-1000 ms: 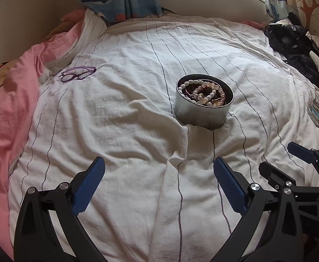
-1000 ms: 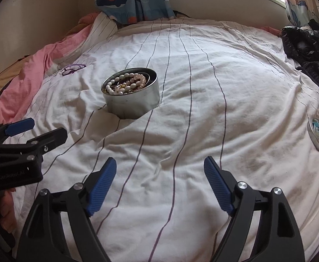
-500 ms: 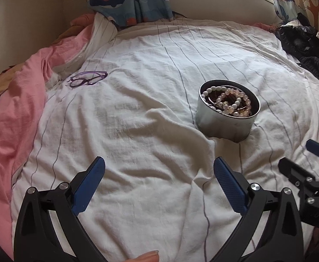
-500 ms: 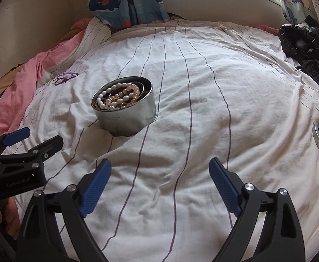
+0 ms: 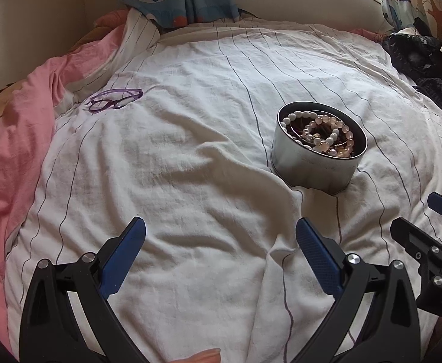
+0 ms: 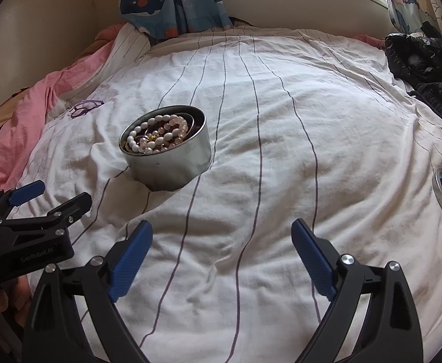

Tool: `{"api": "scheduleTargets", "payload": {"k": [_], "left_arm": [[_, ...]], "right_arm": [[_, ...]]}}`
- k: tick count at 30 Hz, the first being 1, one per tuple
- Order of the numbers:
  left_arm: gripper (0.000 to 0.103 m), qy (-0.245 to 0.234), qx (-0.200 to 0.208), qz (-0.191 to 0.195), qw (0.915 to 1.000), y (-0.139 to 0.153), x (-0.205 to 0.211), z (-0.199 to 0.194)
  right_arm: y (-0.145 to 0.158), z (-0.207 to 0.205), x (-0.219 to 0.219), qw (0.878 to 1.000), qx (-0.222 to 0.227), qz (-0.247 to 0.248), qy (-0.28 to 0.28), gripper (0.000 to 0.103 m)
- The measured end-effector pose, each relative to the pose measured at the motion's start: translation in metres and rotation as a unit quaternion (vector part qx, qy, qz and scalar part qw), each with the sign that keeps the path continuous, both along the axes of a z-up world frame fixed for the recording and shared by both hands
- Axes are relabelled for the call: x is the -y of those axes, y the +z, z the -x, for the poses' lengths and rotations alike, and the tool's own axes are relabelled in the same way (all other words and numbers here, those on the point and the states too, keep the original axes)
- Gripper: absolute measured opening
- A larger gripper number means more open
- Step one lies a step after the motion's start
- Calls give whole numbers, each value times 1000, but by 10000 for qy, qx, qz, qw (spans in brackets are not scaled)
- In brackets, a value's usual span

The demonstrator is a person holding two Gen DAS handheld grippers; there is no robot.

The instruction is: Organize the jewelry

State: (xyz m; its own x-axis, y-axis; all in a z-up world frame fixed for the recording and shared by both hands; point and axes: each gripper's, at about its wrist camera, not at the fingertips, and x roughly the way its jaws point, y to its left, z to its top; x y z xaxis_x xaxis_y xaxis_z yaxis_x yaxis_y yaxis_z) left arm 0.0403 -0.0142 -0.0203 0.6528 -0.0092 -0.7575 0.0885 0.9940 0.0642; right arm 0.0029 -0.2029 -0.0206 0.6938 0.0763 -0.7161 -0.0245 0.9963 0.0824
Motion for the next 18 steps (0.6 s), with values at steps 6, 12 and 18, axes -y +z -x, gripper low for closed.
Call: {"api": "scheduleTargets", "payload": {"k": [6, 12, 18], "left_arm": [[96, -2, 6, 64, 10000, 1, 0, -1], [96, 5, 7, 34, 10000, 1, 1, -2], [96, 37, 37, -8, 10000, 3, 3, -1]], "right_arm": [[-2, -1, 0, 10000, -18, 25, 3, 90], [-2, 0, 0, 10000, -17, 24, 1, 91], [-2, 0, 0, 10000, -17, 25, 3, 92]]}}
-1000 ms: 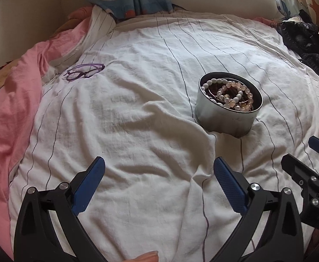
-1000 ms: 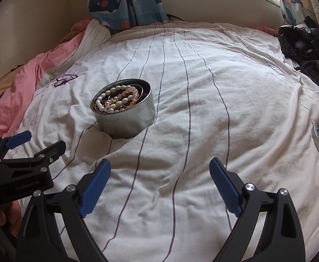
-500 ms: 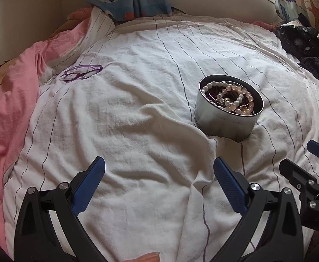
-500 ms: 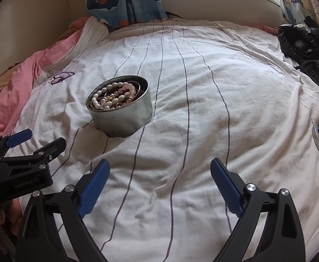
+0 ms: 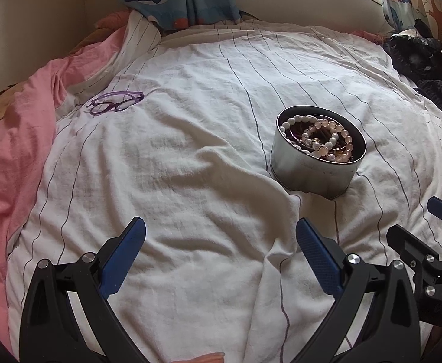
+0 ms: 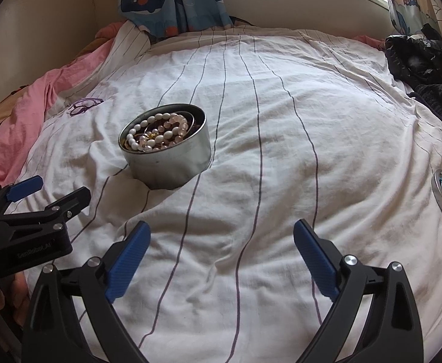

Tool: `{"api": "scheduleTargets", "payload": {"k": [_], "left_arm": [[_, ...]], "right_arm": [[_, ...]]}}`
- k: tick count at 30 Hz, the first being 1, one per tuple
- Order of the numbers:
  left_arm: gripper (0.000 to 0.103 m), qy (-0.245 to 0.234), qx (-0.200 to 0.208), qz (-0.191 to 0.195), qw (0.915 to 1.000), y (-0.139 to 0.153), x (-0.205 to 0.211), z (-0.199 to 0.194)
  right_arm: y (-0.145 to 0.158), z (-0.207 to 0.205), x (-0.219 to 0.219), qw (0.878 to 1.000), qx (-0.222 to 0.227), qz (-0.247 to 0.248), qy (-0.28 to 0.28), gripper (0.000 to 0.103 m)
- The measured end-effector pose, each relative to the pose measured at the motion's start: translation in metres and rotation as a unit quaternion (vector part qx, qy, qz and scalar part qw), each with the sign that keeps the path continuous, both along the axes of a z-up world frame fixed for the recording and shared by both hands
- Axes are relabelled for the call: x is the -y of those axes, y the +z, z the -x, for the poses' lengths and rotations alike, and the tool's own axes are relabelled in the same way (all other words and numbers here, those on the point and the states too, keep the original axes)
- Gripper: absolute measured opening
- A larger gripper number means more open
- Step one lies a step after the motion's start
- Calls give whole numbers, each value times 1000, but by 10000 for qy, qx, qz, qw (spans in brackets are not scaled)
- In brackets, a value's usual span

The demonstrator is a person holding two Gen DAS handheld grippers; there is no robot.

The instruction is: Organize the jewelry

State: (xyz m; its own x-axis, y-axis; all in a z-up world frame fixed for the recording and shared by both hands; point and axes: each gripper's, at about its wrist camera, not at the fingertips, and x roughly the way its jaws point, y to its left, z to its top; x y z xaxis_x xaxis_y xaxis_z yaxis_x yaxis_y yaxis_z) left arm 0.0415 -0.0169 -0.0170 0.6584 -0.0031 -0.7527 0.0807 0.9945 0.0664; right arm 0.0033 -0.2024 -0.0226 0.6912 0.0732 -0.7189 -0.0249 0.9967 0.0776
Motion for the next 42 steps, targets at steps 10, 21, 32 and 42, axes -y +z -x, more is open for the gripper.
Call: {"api": "scheduleTargets", "payload": {"k": [10, 21, 32, 42], "left_arm": [[96, 17, 5, -38, 10000, 2, 2, 0], [96, 18, 2, -80, 10000, 1, 3, 0], [96, 20, 19, -71, 10000, 2, 3, 0], [96, -7, 189, -3, 9998, 7, 5, 5]], "right_arm": [[0, 0, 0, 10000, 1, 11, -3, 92], [0, 0, -1, 10000, -5, 16, 1, 93], [0, 0, -1, 10000, 7, 26, -2, 93], [0, 0, -1, 10000, 22, 54, 9, 94]]}}
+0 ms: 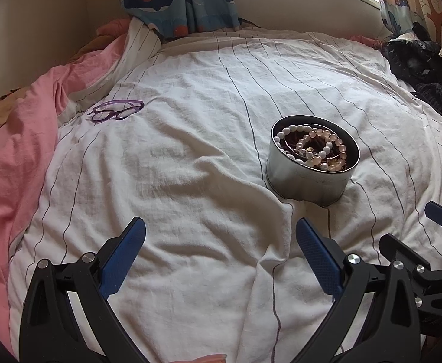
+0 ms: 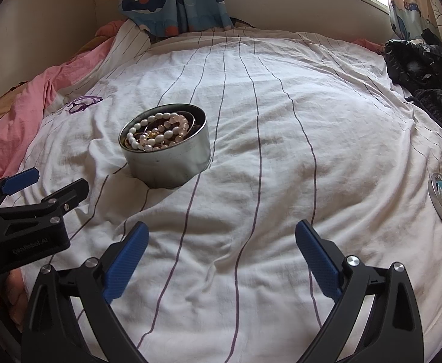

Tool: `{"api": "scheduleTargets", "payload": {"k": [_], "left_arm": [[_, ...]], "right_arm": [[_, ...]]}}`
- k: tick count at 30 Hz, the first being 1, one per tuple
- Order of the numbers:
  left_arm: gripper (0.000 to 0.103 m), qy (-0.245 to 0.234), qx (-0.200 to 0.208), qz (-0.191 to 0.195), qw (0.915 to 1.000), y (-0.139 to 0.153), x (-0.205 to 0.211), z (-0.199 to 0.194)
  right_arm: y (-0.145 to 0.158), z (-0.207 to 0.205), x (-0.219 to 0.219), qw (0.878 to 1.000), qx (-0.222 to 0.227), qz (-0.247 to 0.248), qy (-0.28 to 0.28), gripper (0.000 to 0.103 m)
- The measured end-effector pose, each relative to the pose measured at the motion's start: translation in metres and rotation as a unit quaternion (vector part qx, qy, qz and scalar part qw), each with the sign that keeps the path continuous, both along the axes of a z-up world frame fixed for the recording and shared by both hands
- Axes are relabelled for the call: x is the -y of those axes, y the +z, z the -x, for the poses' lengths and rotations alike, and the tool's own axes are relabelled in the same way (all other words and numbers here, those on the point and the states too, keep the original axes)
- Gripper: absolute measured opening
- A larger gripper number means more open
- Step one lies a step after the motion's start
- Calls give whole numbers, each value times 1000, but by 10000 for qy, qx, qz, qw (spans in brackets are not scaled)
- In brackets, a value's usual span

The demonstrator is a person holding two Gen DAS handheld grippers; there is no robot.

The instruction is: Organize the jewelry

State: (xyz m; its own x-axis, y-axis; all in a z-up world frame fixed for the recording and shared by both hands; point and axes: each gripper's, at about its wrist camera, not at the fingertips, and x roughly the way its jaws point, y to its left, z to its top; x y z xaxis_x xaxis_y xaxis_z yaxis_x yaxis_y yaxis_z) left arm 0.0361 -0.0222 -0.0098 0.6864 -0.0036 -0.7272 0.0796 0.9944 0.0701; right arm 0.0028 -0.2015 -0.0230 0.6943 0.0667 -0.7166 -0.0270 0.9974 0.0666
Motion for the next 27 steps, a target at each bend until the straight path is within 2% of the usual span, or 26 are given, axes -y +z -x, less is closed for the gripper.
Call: {"api": "scheduleTargets", "payload": {"k": [8, 27], "left_arm": [[96, -34, 78, 5, 10000, 3, 1, 3], [96, -79, -65, 0, 9999, -3, 2, -2]], "right_arm": [[0, 1, 2, 10000, 19, 40, 26, 94], [1, 1, 1, 10000, 10, 56, 25, 94]]}}
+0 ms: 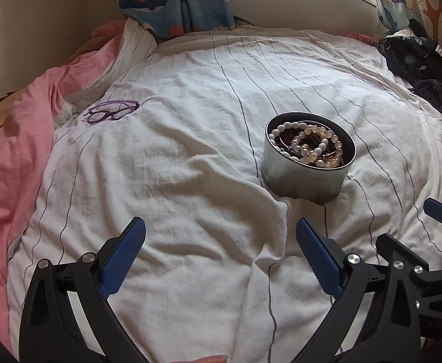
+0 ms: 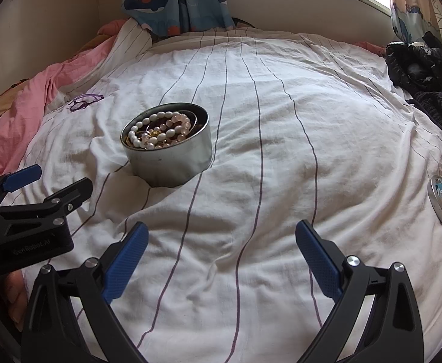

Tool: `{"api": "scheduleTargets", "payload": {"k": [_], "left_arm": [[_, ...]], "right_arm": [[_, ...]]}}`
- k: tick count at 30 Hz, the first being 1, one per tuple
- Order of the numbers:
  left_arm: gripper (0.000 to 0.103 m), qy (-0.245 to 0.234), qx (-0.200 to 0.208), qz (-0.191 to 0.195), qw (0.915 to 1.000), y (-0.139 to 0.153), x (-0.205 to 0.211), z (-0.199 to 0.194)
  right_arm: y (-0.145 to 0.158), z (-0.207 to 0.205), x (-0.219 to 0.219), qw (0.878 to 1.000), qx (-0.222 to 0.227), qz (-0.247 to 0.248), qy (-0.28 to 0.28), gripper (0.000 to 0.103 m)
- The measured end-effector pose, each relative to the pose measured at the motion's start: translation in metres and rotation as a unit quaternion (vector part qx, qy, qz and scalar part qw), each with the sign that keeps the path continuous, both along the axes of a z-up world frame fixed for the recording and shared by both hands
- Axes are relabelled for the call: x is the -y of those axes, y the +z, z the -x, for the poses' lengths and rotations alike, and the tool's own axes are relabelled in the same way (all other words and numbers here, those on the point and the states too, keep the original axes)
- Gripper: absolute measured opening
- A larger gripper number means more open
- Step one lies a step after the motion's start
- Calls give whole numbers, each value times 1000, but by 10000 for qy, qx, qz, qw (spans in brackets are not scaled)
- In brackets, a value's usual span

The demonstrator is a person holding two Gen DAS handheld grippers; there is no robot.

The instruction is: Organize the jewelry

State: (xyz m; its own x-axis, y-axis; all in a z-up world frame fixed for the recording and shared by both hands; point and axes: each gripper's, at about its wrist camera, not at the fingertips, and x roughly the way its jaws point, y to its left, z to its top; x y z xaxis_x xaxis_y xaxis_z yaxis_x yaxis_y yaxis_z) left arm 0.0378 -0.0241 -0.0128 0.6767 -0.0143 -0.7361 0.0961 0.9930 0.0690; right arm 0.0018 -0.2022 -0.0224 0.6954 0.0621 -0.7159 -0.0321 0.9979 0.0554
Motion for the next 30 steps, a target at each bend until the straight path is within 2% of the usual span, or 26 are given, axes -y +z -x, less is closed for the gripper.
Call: {"api": "scheduleTargets", "payload": {"k": [19, 24, 30], "left_arm": [[96, 219, -530, 127, 9983, -15, -12, -11], [96, 58, -566, 161, 9983, -16, -11, -11], [96, -72, -861, 211, 9960, -25, -5, -14]], "right_arm": [[-3, -1, 0, 10000, -53, 0, 10, 94], [-5, 0, 1, 10000, -57, 23, 9, 94], [-2, -2, 1, 10000, -25, 52, -25, 94]]}}
